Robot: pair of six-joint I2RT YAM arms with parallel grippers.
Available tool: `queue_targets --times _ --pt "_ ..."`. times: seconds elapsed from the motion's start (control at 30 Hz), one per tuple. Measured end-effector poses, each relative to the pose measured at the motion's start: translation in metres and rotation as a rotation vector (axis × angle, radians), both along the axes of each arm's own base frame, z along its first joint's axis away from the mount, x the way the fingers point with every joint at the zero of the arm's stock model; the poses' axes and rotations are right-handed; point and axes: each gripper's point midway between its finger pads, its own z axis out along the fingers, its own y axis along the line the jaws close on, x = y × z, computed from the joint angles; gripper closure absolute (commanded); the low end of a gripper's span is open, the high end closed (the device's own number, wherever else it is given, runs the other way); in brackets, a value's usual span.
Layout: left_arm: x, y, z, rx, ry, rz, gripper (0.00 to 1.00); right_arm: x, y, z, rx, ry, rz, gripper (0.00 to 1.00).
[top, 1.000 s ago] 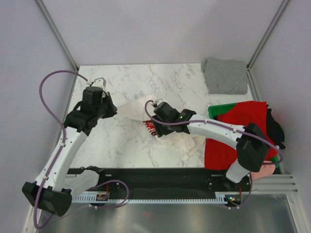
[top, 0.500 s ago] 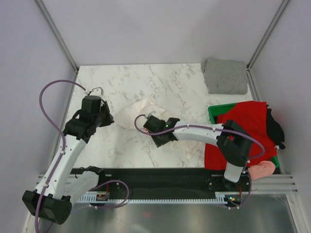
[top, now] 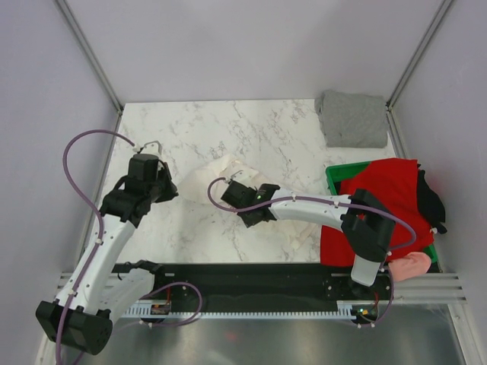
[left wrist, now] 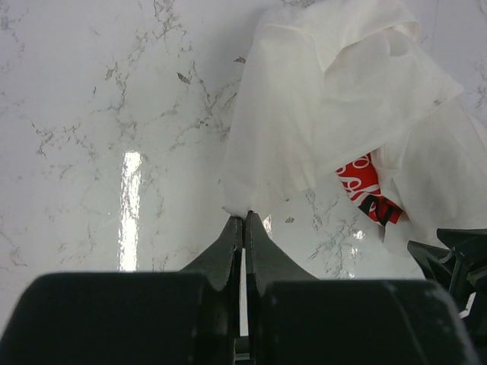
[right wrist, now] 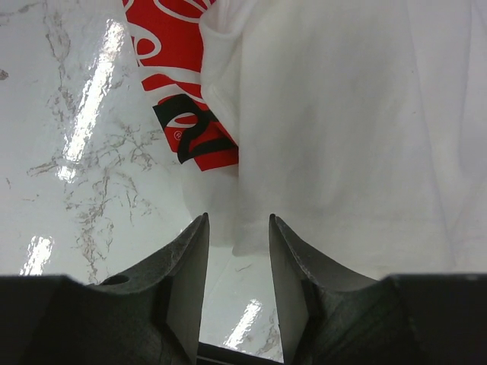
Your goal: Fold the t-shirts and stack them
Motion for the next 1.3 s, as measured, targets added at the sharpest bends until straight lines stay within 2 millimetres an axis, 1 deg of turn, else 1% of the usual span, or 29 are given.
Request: queue_targets --times 0.03,0.13,0.4,0.57,0.7,0.8,0.87,0.9,0.97,1.1,1.17,1.23,1.3 --pt "0.000 0.000 -0.001 0.000 0.001 -0.001 0.98 0.001 0.000 0.001 0.001 -0.005 -0.001 0.58" --pt "0.000 0.000 0.000 -0.001 0.000 -0.001 0.98 0.002 -0.001 0.003 0.000 -0.014 -0.005 0.60" --pt "-0.001 -0.001 0.001 -0.004 -0.004 -0.003 0.98 0.003 -0.003 0.003 -0.003 -0.017 -0.010 0.61" --pt "-0.001 -0.001 0.001 -0.006 -0.004 -0.005 0.98 0.001 -0.008 -0.003 -0.021 -0.011 -0.012 0.64" --pt "-0.001 -0.001 0.001 -0.007 -0.005 -0.006 0.98 -0.002 -0.014 -0.009 -0.034 -0.001 -0.019 0.71" --pt "-0.001 -0.001 0.001 -0.007 -0.004 -0.006 0.98 -0.003 -0.016 -0.011 -0.038 0.002 -0.026 0.80" --pt "-0.001 -0.001 0.001 -0.007 -0.004 -0.006 0.98 -0.003 -0.016 -0.011 -0.036 0.001 -0.028 0.84" --pt "-0.001 -0.001 0.001 -0.007 -0.004 -0.006 0.98 -0.002 -0.016 -0.009 -0.032 -0.002 -0.030 0.90" --pt "-0.001 -0.002 0.001 -0.009 -0.003 -0.008 0.98 -0.001 -0.017 -0.005 -0.023 -0.009 -0.033 0.99" --pt "-0.002 -0.005 0.004 -0.023 -0.003 -0.023 0.98 0.001 -0.020 0.009 -0.011 -0.027 -0.043 1.00" --pt "-0.002 -0.006 0.012 -0.029 -0.015 -0.027 0.98 0.003 -0.021 0.021 -0.005 -0.038 -0.048 1.00" --pt "0.001 -0.007 0.029 -0.038 -0.048 -0.028 0.98 0.009 -0.021 0.039 0.010 -0.068 -0.054 1.00" --pt "0.004 -0.008 0.060 -0.052 -0.110 -0.029 0.98 0.017 -0.022 0.068 0.023 -0.109 -0.062 1.00"
